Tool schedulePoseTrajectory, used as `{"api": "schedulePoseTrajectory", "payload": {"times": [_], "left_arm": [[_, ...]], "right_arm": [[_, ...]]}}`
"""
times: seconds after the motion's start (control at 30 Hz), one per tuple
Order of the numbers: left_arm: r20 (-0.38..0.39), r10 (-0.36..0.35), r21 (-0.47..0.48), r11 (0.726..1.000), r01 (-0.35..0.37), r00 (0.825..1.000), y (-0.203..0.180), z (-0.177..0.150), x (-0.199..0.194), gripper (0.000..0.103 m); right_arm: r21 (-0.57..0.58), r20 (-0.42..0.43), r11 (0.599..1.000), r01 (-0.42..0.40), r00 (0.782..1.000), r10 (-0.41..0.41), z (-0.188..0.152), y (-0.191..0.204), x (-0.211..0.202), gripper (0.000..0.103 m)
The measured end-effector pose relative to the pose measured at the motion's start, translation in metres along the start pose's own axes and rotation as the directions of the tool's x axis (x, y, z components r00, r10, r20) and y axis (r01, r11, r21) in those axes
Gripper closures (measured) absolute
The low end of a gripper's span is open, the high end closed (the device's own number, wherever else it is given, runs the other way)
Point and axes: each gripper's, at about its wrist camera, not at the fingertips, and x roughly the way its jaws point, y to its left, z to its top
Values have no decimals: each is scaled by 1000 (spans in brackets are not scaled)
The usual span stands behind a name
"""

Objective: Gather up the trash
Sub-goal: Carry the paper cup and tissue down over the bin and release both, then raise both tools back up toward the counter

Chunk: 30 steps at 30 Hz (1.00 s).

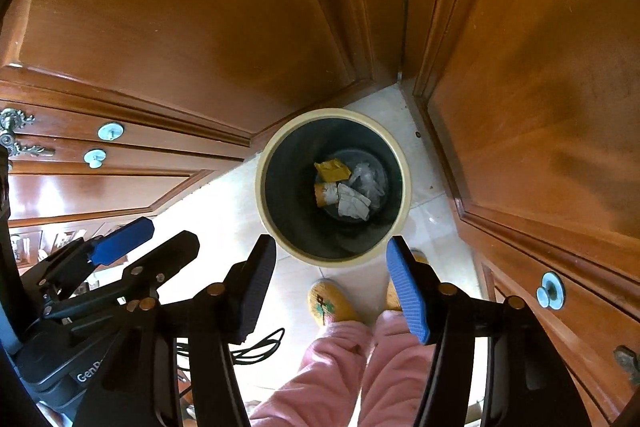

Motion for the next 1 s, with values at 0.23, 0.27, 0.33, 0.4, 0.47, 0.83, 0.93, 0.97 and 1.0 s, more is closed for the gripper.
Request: {"api": "schedulePoseTrajectory", "payload": {"times": [0.23, 0.27, 0.33, 0.4, 0.47, 0.83, 0.93, 0.97, 1.0], "left_arm": [[9, 0, 7, 1000, 0, 1000, -2, 1, -9, 52], [10, 0, 8, 1000, 0, 1000, -2, 2, -10, 52], [14, 2, 12, 1000, -2, 1000, -3, 1, -18, 52], [17, 2, 14, 1000, -3, 1000, -5, 1, -26, 52], [22, 4, 16, 1000, -5, 1000, -7, -1, -39, 52], [103, 16, 54, 998, -22, 995, -24, -14, -157, 52], [154, 15, 84, 996, -28, 988, -31, -17, -200, 52], [175, 15, 91, 995, -31, 984, -33, -18, -216, 52], [189, 13, 95, 995, -31, 982, -34, -19, -228, 52]], "right_arm": [[-5, -6, 1000, 16, 1000, -16, -4, 1, -7, 44], [-5, -8, 1000, 14, 1000, -14, -5, 1, -9, 44], [-1, -17, 1000, 10, 1000, -10, -8, 1, -15, 44], [0, -22, 1000, 5, 1000, -5, -12, 3, -23, 44], [-8, -19, 1000, 11, 1000, -11, -16, 5, -35, 44], [-77, 46, 997, 26, 999, -22, -42, 30, -151, 44], [-106, 86, 994, 31, 996, -22, -49, 39, -191, 44], [-111, 98, 993, 33, 995, -22, -50, 42, -202, 44], [-118, 113, 992, 35, 993, -22, -52, 45, -216, 44]]}}
